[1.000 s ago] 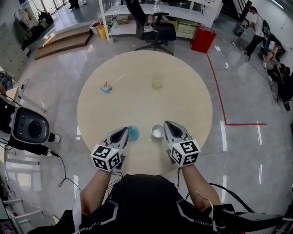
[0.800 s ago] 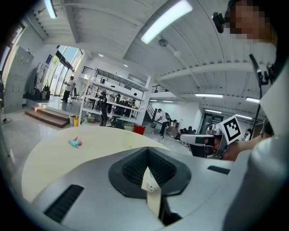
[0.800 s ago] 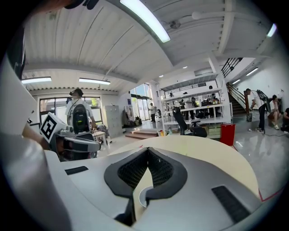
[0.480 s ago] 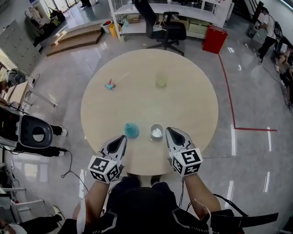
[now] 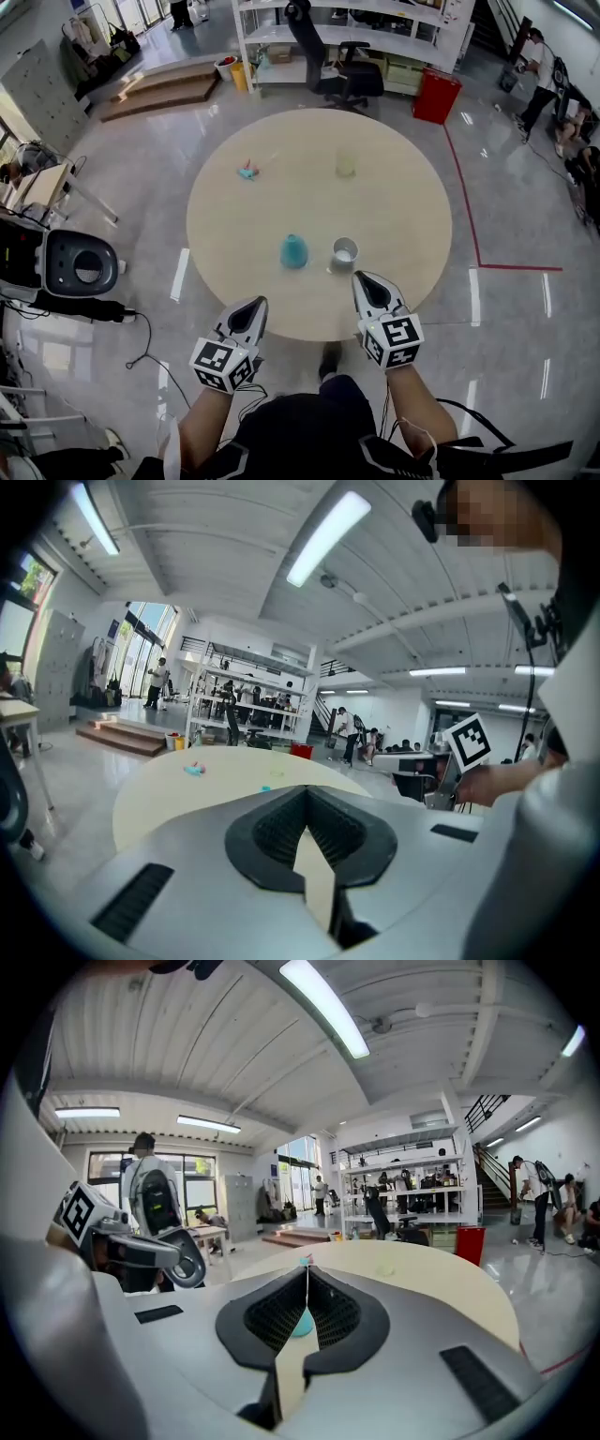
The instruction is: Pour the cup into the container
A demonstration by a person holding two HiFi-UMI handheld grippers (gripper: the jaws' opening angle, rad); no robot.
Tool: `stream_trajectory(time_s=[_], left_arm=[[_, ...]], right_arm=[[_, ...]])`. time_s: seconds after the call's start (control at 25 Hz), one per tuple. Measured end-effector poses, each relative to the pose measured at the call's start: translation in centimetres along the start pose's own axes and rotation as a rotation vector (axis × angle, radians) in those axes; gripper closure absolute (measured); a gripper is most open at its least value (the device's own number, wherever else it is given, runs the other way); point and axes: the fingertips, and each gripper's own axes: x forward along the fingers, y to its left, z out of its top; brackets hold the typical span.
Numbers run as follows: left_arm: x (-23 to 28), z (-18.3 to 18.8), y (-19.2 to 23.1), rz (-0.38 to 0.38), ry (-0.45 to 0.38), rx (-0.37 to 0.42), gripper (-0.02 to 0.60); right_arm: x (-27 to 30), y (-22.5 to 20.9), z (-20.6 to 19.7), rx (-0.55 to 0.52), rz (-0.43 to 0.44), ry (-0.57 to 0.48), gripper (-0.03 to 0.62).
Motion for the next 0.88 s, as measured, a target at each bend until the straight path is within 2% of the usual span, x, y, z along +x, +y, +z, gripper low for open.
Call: stream_trajectory(time_s=[0.12, 0.4, 0.64, 0.76, 0.88], left_arm=[[-3.6, -1.9, 0.5, -0.038, -0.021, -0.076, 0.581], [-11.6, -4.5, -0.7, -0.089, -0.025, -0.072, 0.581], [-15.8, -3.4, -4.7, -0.126, -0.055, -0.068, 0.581], [-17.1, -3.1, -7.2, -0.125, -0.069, -0.055, 0.581], [-18.4, -3.6, -10.8, -0.116, -0.070, -0.044, 0.581]], right_arm=[[-2.2, 3.6, -1.2, -0.066, -0.033, 0.020, 0.586], [-9.5, 12.0, -3.1, -0.046, -0.048, 0.031, 0.586], [-16.2, 13.5, -2.3, -0.054, -0.080, 0.017, 0.586], [-19.4, 13.1, -2.2, -0.046, -0.104, -0.007, 0.586], [-23.3, 13.0, -2.5, -0.044, -0.092, -0.030, 0.586]])
